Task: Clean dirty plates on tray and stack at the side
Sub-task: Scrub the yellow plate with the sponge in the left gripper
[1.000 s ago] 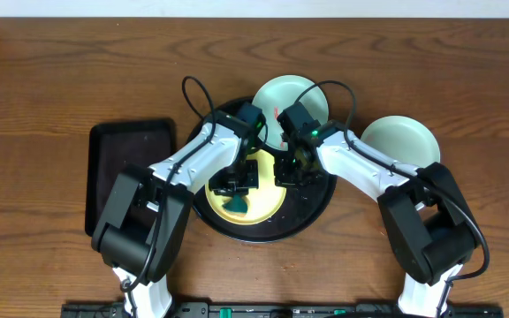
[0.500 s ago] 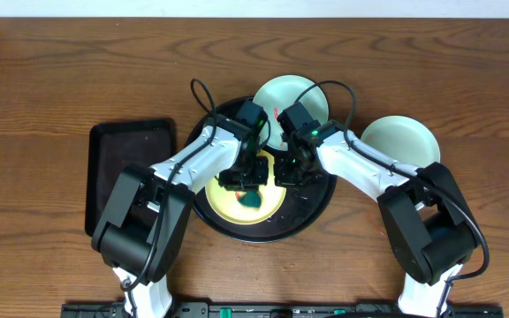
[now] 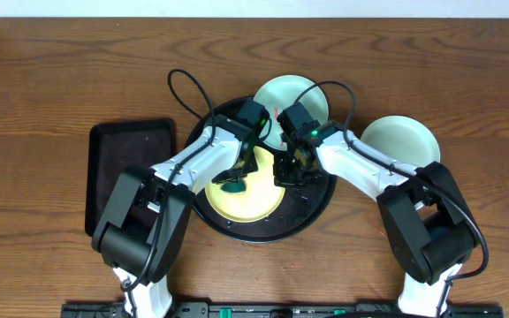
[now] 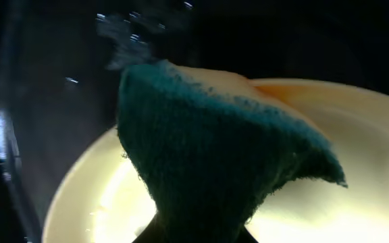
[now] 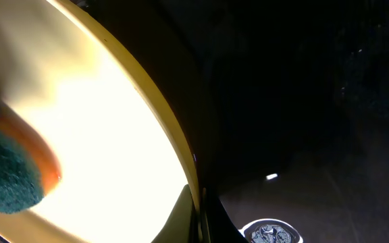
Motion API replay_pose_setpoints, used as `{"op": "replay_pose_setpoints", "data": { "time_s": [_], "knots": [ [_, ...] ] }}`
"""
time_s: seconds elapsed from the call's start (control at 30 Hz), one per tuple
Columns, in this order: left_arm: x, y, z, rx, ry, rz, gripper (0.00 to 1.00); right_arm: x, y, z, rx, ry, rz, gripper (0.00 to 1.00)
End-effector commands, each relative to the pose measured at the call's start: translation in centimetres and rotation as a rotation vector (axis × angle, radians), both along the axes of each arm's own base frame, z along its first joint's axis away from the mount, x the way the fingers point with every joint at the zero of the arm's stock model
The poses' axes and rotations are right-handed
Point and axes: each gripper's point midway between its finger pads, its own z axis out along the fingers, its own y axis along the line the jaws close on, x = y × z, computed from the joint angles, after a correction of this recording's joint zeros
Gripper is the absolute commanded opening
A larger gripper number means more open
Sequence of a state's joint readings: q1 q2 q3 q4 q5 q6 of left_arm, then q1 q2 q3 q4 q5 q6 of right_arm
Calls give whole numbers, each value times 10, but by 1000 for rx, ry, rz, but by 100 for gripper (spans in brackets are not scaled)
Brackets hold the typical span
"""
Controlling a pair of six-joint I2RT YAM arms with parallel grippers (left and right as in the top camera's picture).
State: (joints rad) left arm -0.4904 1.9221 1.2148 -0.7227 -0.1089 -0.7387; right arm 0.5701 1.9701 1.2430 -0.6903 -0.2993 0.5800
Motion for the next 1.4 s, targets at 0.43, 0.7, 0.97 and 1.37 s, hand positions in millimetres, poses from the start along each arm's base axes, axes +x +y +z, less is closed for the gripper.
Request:
{"op": "replay_pose_setpoints", "data": {
  "time_s": [0.43,0.7,0.97,1.37],
  "knots": [
    [-58,-67,0,-387,256,-409,7,2,-5,-10,-25,5,5,1],
    [-10,-2,-8,-75,89,-166,8,2,-5,-10,-25,5,5,1],
    [-16,58,-4,89,112,116,7,2,-5,-10,-26,5,4,1],
    [-75,-32,-1,-276,365,-227,7,2,-5,-10,-25,4,4,1]
  ]
}}
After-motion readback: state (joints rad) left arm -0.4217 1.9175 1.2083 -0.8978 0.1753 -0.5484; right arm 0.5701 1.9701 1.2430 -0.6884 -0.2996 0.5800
